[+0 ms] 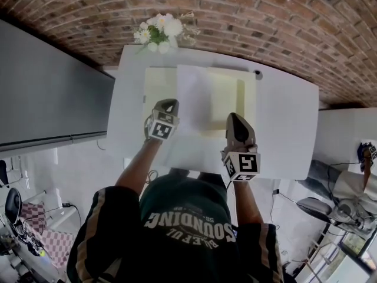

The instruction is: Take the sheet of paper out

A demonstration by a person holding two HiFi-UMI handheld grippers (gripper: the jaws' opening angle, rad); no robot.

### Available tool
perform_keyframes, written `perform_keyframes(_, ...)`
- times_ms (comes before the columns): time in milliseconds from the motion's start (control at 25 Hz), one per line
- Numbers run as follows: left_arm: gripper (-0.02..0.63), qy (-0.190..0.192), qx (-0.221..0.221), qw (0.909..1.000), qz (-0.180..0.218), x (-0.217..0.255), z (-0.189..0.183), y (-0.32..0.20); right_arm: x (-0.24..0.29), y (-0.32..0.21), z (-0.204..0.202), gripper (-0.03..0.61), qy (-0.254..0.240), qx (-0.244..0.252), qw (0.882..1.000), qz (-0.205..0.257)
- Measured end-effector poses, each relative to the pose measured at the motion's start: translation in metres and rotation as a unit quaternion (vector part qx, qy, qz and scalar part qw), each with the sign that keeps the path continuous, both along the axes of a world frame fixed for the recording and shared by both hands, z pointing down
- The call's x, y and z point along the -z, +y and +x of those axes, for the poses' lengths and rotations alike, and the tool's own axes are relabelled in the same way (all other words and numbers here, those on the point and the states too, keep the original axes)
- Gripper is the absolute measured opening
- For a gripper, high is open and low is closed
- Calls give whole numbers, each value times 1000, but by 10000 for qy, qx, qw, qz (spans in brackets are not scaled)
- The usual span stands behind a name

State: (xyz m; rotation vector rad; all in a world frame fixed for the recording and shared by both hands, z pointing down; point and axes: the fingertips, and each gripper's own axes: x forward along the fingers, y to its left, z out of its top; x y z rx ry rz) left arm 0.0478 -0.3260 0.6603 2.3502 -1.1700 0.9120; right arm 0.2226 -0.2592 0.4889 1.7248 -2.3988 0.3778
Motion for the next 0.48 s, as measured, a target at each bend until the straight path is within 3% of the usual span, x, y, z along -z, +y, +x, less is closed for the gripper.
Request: perform_keyframes(480,11,204,-215,9955,905,77,-11,12,29,8,-16,-2,54,-109,9993,344)
